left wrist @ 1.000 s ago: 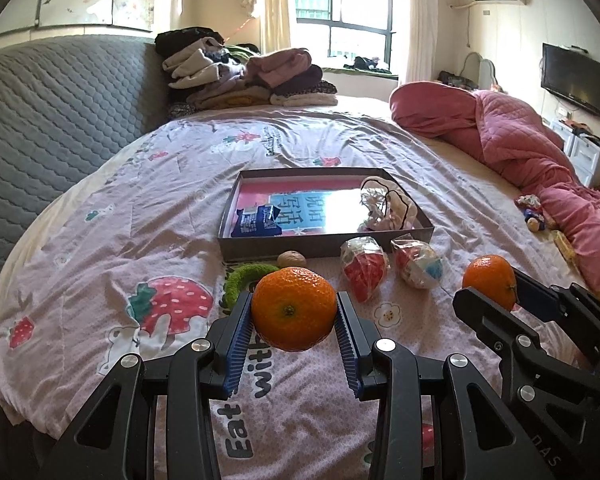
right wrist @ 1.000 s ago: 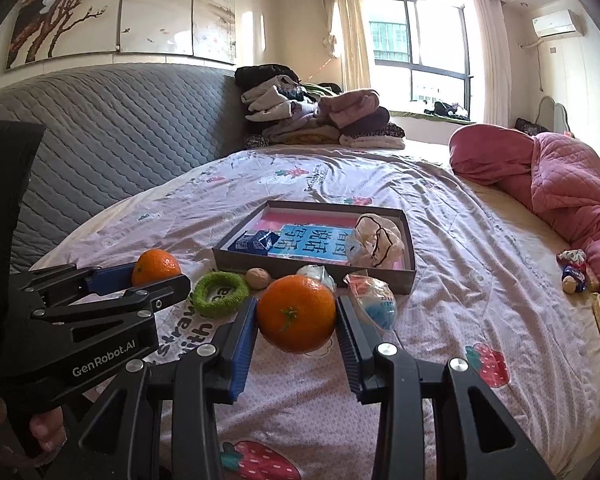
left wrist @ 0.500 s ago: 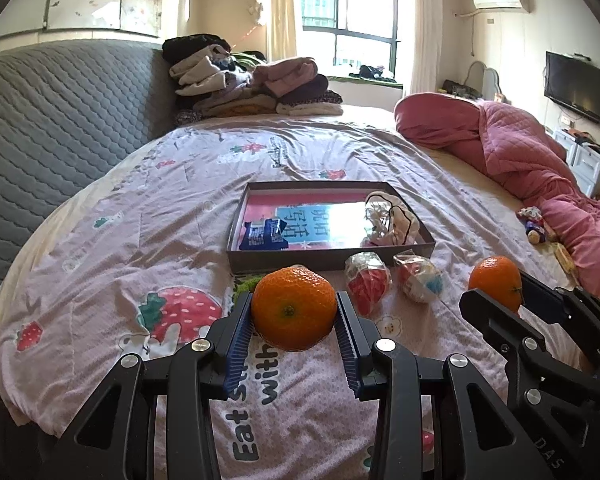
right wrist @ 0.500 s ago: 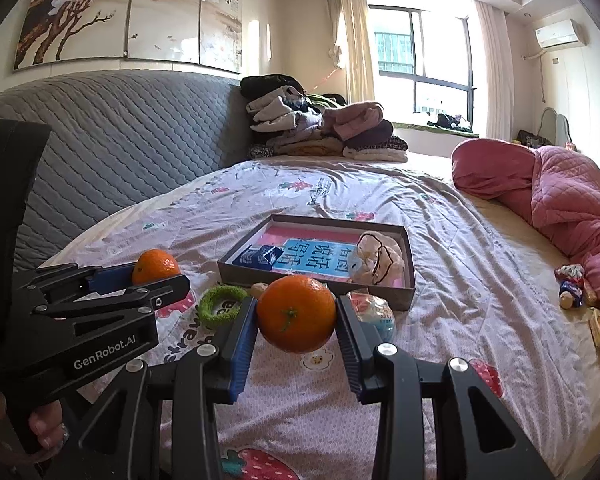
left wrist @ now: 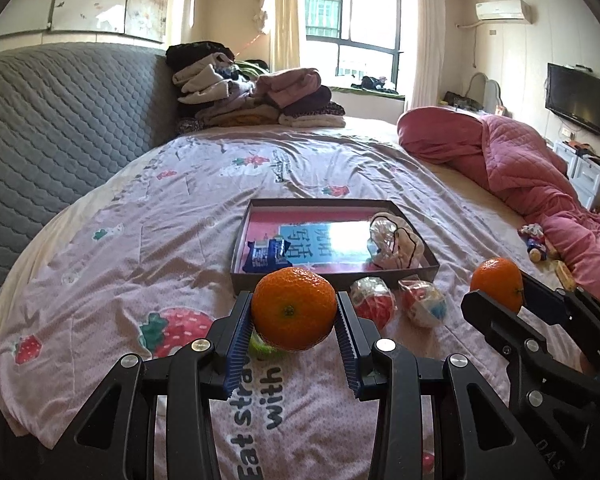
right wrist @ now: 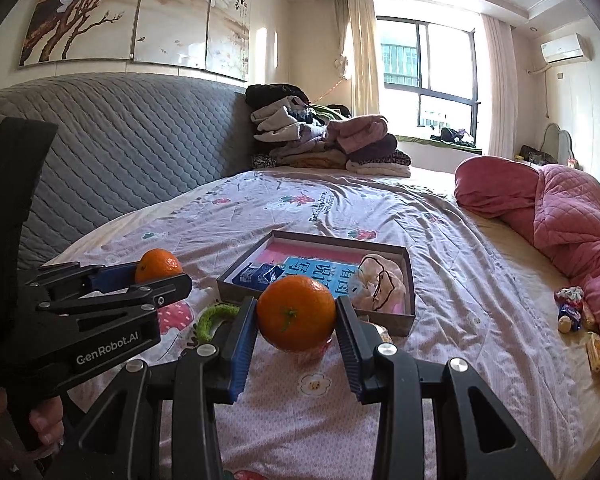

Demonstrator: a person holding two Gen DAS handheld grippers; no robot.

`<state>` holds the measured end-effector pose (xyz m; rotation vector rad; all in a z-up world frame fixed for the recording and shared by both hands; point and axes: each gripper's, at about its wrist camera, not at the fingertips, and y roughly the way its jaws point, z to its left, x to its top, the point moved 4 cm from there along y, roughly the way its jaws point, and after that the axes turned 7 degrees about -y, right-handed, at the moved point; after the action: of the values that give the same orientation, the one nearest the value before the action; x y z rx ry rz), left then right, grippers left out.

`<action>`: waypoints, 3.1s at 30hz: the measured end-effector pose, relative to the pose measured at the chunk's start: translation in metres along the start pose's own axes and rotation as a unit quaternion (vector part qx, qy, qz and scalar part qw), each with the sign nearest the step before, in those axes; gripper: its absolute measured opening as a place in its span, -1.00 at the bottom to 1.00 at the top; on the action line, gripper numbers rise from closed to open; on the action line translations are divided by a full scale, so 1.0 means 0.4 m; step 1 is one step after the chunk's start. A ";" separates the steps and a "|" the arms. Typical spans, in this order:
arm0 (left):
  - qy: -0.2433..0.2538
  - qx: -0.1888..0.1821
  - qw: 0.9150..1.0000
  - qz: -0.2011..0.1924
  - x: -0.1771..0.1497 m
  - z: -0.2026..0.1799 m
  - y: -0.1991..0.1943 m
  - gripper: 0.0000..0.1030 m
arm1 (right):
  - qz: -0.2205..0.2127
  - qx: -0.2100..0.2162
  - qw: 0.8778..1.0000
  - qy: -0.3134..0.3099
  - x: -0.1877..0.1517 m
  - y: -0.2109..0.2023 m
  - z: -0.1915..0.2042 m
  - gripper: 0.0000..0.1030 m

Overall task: Organize objects
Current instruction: 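Carry orange in left gripper while right gripper carries its orange toward tray, then lower orange onto picture book and open left gripper while right gripper releases its orange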

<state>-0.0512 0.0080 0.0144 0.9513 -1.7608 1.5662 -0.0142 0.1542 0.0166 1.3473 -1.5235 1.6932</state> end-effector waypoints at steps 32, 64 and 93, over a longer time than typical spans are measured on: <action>-0.004 0.006 1.000 0.013 0.051 0.040 0.190 -0.20 | -0.008 0.013 1.000 -0.008 0.066 0.169 -0.019 -0.24; 0.004 0.013 0.999 0.030 0.195 0.076 0.397 -0.20 | 0.002 -0.014 1.000 -0.014 0.153 0.358 -0.094 -0.24; 0.076 -0.012 0.990 0.122 0.113 -0.076 0.601 -0.20 | 0.131 -0.006 0.991 -0.011 -0.005 0.525 -0.189 -0.24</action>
<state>-0.2751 0.0446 -0.0815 0.6043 -1.8364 1.7152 -0.2187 0.1713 -0.0713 1.2068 -1.7845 1.8251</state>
